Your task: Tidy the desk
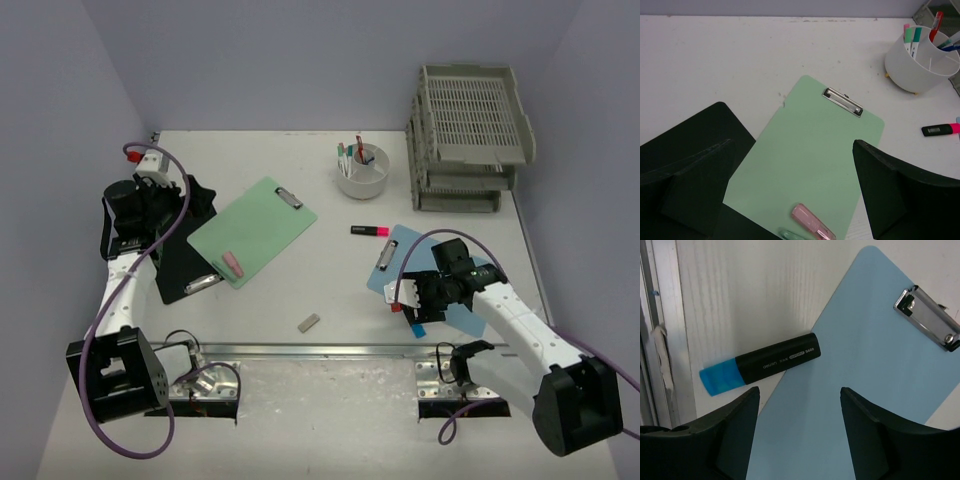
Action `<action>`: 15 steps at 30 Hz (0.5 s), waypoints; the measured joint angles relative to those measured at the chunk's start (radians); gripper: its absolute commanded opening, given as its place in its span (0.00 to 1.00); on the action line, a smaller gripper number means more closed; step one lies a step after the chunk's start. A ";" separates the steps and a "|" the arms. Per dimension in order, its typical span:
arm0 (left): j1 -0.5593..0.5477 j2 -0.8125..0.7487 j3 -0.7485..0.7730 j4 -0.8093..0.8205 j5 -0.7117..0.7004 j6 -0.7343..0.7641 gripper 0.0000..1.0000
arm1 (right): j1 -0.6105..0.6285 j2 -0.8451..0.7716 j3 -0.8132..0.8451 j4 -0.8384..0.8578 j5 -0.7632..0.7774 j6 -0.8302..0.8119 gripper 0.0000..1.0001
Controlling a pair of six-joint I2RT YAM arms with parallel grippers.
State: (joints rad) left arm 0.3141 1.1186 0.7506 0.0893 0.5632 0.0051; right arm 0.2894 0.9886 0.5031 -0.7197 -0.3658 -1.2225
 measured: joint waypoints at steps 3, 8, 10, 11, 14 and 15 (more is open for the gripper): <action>0.000 0.023 0.001 0.002 0.009 -0.004 1.00 | -0.003 0.019 0.022 -0.033 -0.011 -0.134 0.63; 0.000 0.061 0.001 -0.007 0.010 -0.017 1.00 | -0.005 0.184 0.181 -0.114 -0.009 -0.139 0.62; 0.000 0.062 0.001 -0.005 0.010 -0.018 1.00 | -0.005 0.208 0.205 -0.120 -0.013 -0.133 0.64; 0.000 0.062 0.001 -0.004 0.009 -0.018 1.00 | -0.005 0.207 0.203 -0.120 -0.016 -0.136 0.64; 0.000 0.063 0.001 -0.003 0.008 -0.018 1.00 | -0.005 0.139 0.127 -0.105 -0.024 -0.197 0.65; 0.000 0.065 0.001 -0.002 0.007 -0.018 1.00 | -0.005 0.110 0.095 -0.103 -0.025 -0.223 0.65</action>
State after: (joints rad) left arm 0.3141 1.1840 0.7517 0.0872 0.5706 -0.0131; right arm 0.2844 1.0990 0.5981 -0.8227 -0.3907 -1.4456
